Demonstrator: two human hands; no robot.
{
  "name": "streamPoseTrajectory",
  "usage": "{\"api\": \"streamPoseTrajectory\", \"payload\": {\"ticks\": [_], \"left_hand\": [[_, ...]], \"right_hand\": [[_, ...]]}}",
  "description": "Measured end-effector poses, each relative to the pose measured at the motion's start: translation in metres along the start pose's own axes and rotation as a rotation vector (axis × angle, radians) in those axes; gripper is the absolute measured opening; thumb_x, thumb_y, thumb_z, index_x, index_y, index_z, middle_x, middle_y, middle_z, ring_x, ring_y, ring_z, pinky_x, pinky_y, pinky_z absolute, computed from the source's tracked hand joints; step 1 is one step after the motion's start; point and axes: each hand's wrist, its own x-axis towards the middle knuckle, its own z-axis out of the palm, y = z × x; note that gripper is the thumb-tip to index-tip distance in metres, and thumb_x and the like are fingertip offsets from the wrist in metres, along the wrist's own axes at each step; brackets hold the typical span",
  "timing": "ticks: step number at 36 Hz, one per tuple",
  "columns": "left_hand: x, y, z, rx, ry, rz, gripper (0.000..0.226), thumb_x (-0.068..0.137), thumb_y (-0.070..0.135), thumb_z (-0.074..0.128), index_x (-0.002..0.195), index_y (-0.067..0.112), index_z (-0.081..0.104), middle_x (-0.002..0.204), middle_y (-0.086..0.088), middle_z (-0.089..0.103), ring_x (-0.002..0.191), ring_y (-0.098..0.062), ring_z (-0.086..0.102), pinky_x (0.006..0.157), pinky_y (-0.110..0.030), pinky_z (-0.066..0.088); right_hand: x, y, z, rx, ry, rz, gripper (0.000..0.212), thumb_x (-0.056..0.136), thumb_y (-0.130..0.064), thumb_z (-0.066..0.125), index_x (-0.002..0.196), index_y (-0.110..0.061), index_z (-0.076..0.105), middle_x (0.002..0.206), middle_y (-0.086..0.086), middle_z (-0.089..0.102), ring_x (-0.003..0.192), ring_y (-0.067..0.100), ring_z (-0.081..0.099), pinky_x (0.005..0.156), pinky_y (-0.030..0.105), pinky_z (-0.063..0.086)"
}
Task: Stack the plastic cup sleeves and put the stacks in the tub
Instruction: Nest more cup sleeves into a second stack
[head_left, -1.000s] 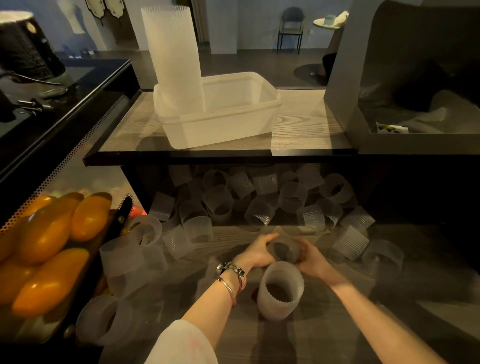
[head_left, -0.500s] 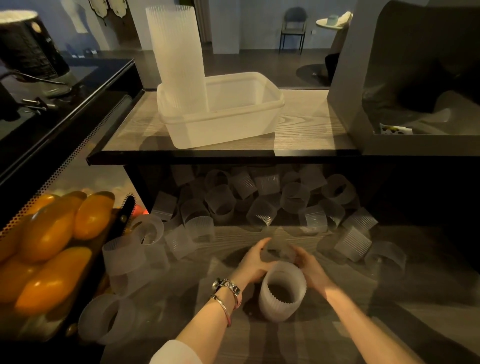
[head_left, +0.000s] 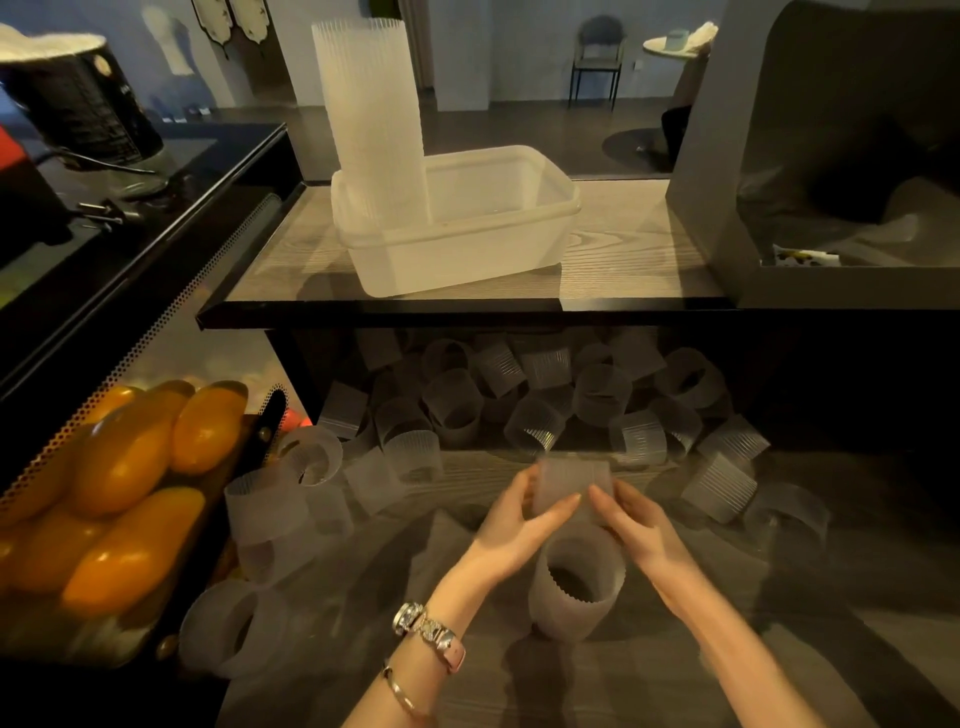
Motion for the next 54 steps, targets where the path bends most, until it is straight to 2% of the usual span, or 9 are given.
{"api": "streamPoseTrajectory", "payload": {"ticks": [5,7,9,12,15,21,33,41,54], "left_hand": [[-0.018,0.009,0.003,0.033,0.018,0.027,0.061,0.078,0.053,0.063,0.131,0.040,0.035,0.123,0.019,0.051,0.109,0.004,0.052,0.081,-0.009,0.047],[-0.025,0.009,0.005,0.052,0.025,0.037,0.068,0.074,0.059,0.063,0.133,0.041,0.033,0.126,0.018,0.050,0.114,0.001,0.050,0.088,-0.012,0.046],[-0.032,0.008,0.005,0.070,0.028,0.056,0.060,0.075,0.057,0.064,0.127,0.048,0.035,0.126,0.021,0.051,0.116,0.002,0.050,0.091,-0.012,0.044],[-0.042,0.006,0.006,0.107,0.038,0.097,0.054,0.075,0.053,0.066,0.121,0.054,0.037,0.117,0.034,0.054,0.111,0.013,0.049,0.088,-0.005,0.041],[-0.050,0.003,0.007,0.120,0.043,0.129,0.070,0.070,0.057,0.067,0.131,0.046,0.035,0.123,0.032,0.051,0.117,0.010,0.047,0.097,-0.011,0.040],[-0.057,-0.004,0.006,0.193,0.017,0.168,0.071,0.067,0.043,0.077,0.126,0.044,0.037,0.124,0.036,0.047,0.121,0.009,0.043,0.101,-0.010,0.034],[-0.053,-0.037,0.016,0.300,0.059,0.124,0.074,0.065,0.025,0.079,0.118,0.048,0.034,0.126,0.023,0.047,0.123,0.002,0.043,0.106,-0.018,0.032],[-0.055,-0.041,0.018,0.259,0.061,0.115,0.071,0.062,0.037,0.075,0.119,0.050,0.035,0.128,0.026,0.045,0.122,0.009,0.040,0.104,-0.011,0.030],[-0.055,-0.039,0.018,0.254,0.063,0.116,0.072,0.065,0.026,0.077,0.119,0.047,0.034,0.128,0.022,0.046,0.122,0.007,0.041,0.101,-0.008,0.029]], "right_hand": [[-0.017,-0.012,-0.004,-0.098,-0.001,-0.074,0.052,0.071,-0.051,0.058,0.116,-0.026,0.060,0.104,-0.010,0.069,0.097,0.001,0.064,0.077,0.014,0.050],[-0.024,-0.014,-0.005,-0.136,0.007,-0.087,0.044,0.070,-0.052,0.057,0.112,-0.037,0.057,0.104,-0.017,0.066,0.095,-0.008,0.060,0.073,0.007,0.047],[-0.031,-0.015,-0.006,-0.126,0.004,-0.108,0.038,0.070,-0.048,0.059,0.107,-0.040,0.056,0.101,-0.019,0.066,0.091,-0.013,0.060,0.068,0.002,0.045],[-0.041,-0.012,-0.008,-0.058,-0.019,-0.140,0.043,0.068,-0.034,0.065,0.110,-0.031,0.059,0.101,-0.015,0.070,0.094,-0.004,0.063,0.071,0.006,0.047],[-0.048,-0.010,-0.009,-0.062,-0.050,-0.184,0.051,0.066,-0.028,0.068,0.116,-0.028,0.056,0.107,-0.016,0.068,0.099,0.001,0.063,0.075,0.010,0.049],[-0.055,0.003,-0.015,-0.137,-0.087,-0.208,0.067,0.057,-0.018,0.079,0.119,-0.021,0.053,0.119,-0.013,0.063,0.113,0.004,0.058,0.091,0.013,0.045],[-0.057,0.029,-0.016,-0.230,-0.080,-0.155,0.070,0.056,0.014,0.080,0.113,-0.017,0.052,0.117,-0.001,0.061,0.107,-0.002,0.059,0.087,0.007,0.043],[-0.054,0.035,-0.018,-0.230,-0.073,-0.165,0.069,0.056,0.014,0.080,0.112,-0.017,0.053,0.114,-0.001,0.064,0.106,0.000,0.060,0.087,0.008,0.044],[-0.052,0.039,-0.019,-0.230,-0.079,-0.163,0.071,0.055,0.013,0.080,0.113,-0.017,0.051,0.117,-0.001,0.062,0.107,0.000,0.059,0.088,0.009,0.044]]}}
